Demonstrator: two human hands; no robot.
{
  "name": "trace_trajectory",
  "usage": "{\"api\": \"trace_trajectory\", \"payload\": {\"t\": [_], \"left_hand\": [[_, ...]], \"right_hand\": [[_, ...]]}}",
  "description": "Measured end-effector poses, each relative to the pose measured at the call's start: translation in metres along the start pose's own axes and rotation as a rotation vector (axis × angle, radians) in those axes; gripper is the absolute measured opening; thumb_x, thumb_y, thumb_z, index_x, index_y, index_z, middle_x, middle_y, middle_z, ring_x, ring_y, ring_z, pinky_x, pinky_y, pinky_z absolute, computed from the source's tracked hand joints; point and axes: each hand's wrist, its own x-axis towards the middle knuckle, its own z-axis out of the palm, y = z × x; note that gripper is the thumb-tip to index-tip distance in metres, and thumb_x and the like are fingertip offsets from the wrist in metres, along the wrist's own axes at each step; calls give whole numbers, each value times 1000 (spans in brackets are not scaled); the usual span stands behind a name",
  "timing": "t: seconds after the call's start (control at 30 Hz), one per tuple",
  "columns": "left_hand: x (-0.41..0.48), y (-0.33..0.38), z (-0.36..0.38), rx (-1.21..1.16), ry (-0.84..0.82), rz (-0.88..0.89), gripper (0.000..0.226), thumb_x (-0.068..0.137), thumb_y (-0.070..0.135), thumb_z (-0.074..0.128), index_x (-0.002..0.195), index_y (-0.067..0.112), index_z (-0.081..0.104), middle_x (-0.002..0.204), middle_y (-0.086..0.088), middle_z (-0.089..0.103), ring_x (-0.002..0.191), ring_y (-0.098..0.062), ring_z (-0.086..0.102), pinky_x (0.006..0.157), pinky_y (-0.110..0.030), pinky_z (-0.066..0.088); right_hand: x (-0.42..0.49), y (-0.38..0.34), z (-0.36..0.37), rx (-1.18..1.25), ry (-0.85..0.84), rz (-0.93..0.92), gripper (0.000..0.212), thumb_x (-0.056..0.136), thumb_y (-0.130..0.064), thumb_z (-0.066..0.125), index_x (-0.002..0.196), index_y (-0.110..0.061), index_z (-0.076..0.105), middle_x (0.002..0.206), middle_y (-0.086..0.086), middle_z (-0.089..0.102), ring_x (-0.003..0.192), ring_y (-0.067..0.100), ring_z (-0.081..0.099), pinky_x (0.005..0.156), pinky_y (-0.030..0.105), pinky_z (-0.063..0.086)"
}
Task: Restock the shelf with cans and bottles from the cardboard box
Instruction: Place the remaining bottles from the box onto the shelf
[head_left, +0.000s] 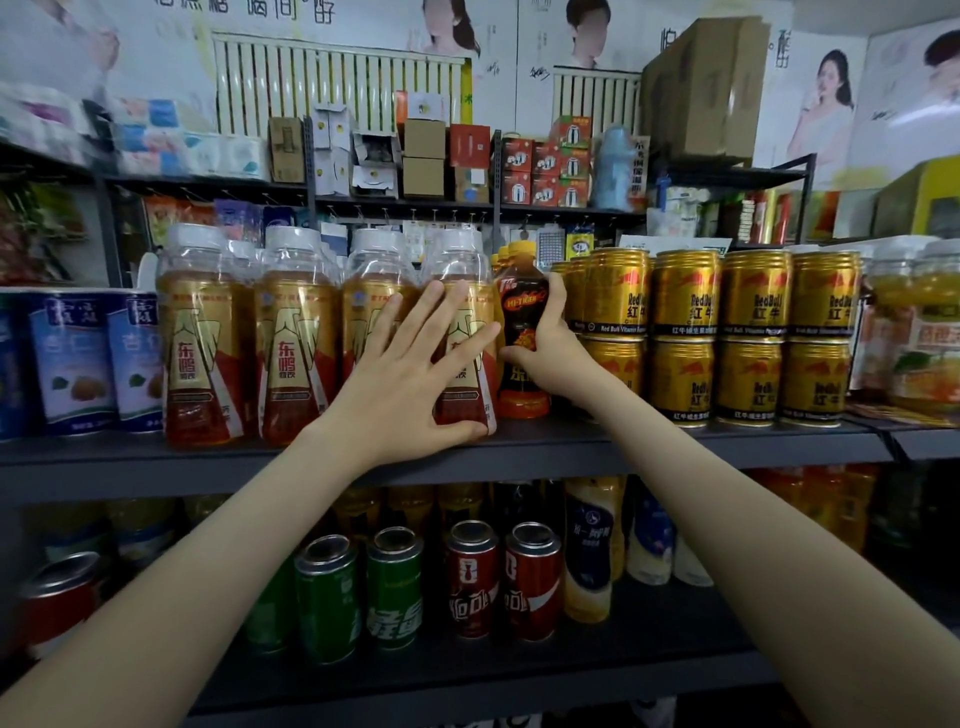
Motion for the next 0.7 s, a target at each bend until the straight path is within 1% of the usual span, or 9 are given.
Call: {"api": "trace_trajectory", "payload": {"t": [0.07,0.13,0.17,0.23,0.33,0.5,0.6,0.67,0.7], "left_hand": [[0,1,-1,-1,-2,-3,90,79,74,38,153,26,17,160,-15,-1,147,-31,-5,117,-51,-6],[0,2,-1,-11,2,-8,90,79,74,38,153,25,19,160,-15,0,147,-31,-5,117,-50,-7],[0,2,-1,-13,5,-11,89,79,73,37,152,25,20,160,-15,0,147,-31,-5,117,-50,-7],[0,3,-1,-9,13,-11,89,80,73,38,152,25,20,160,-15,0,147,-31,-5,117,-49,-8],[-1,3,0,-5,10,-10,89,80,73,39,152,24,21,160,-15,1,147,-31,-4,117,-50,-7],[-1,4,-2,4,-15,-16,90,80,74,36,153,24,19,160,-15,1,147,-31,-4,116,-48,-9],[-9,9,-4,10,-29,-94,89,82,73,32,153,23,13,160,-15,2,147,-31,-1,117,-50,-4],[-21,17,-5,-47,-13,-171,82,87,67,33,153,23,15,159,-16,6,147,-31,3,117,-49,-1],[-29,22,-4,-89,6,-204,77,89,62,36,153,21,19,159,-17,10,147,-31,7,118,-48,1]], "right_hand": [[-1,-1,3,-29,50,-29,101,89,-4,63,150,-23,-15,155,24,11,142,36,22,114,49,26],[-6,0,6,-136,87,-107,106,85,-2,66,151,-27,-12,157,22,-9,146,37,-4,117,51,11],[-8,2,7,-223,84,-155,109,83,-3,69,151,-28,-12,157,21,-17,145,36,-13,116,51,7],[-13,6,7,-401,42,-230,114,79,-5,74,151,-27,-12,154,19,-28,143,35,-22,116,50,9],[-17,7,3,-532,-32,-232,118,78,-9,76,152,-26,-14,151,16,-36,142,34,-27,115,44,19],[-22,2,2,-503,-57,-205,118,79,-2,74,151,-26,-16,150,15,-38,141,34,-27,113,39,24],[-32,-5,-4,-485,-10,-243,111,82,-3,70,152,-25,-14,154,12,-32,143,31,-25,112,38,26],[-48,-12,-8,-438,73,-266,103,84,-10,69,153,-25,-6,158,10,-22,145,28,-19,112,34,19],[-61,-16,-10,-407,133,-280,96,86,-13,68,154,-23,1,159,11,-14,147,28,-12,110,32,16]]}}
